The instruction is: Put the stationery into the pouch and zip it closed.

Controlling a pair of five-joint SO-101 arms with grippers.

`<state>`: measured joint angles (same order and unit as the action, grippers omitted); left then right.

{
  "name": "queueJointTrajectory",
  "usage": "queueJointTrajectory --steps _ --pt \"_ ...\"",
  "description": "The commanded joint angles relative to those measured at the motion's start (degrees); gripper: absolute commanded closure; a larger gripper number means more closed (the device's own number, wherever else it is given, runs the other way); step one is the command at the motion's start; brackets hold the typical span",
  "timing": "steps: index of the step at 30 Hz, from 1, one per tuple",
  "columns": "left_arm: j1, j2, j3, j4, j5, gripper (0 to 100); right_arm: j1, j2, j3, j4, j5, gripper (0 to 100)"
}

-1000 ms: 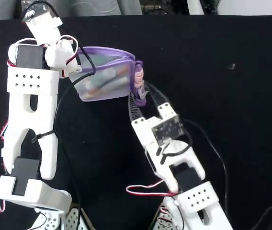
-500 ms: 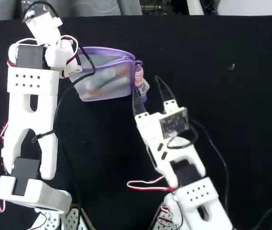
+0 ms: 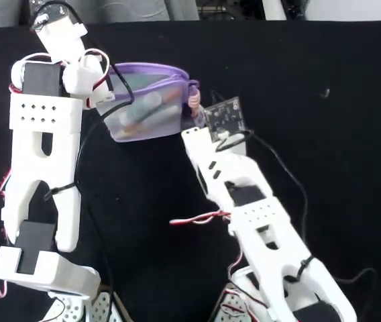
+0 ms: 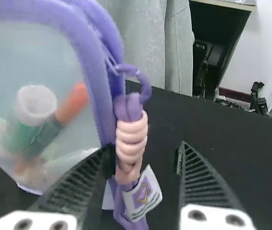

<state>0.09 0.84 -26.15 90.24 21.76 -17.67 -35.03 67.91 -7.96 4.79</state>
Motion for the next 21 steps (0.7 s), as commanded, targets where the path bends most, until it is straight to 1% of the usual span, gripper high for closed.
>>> queueJointTrajectory --steps 1,3,4,7,15,19,21 --pt "0.13 0.18 1.27 -0.53 -0.7 97 0.44 0.13 -4.0 -1.67 0.0 86.5" --pt "0.13 0.18 1.27 -0.53 -0.7 97 0.35 0.13 -4.0 -1.85 0.09 94.9" --pt "0.13 0.18 1.27 -0.53 -0.7 97 0.26 0.13 -4.09 -1.93 0.44 97.5" --pt "0.13 0.18 1.27 -0.53 -0.7 97 0.18 0.13 -4.18 -2.02 2.73 97.4" --pt "0.04 0.18 1.27 -0.7 -0.7 97 0.18 -0.22 -3.74 -2.02 3.16 98.7" --pt "0.04 0.18 1.27 -0.79 -0.7 97 0.09 -4.09 -1.8 -1.41 2.64 98.2" --pt "0.04 0.18 1.27 -0.79 -0.7 97 -1.05 -6.55 -0.22 -1.41 2.64 94.2"
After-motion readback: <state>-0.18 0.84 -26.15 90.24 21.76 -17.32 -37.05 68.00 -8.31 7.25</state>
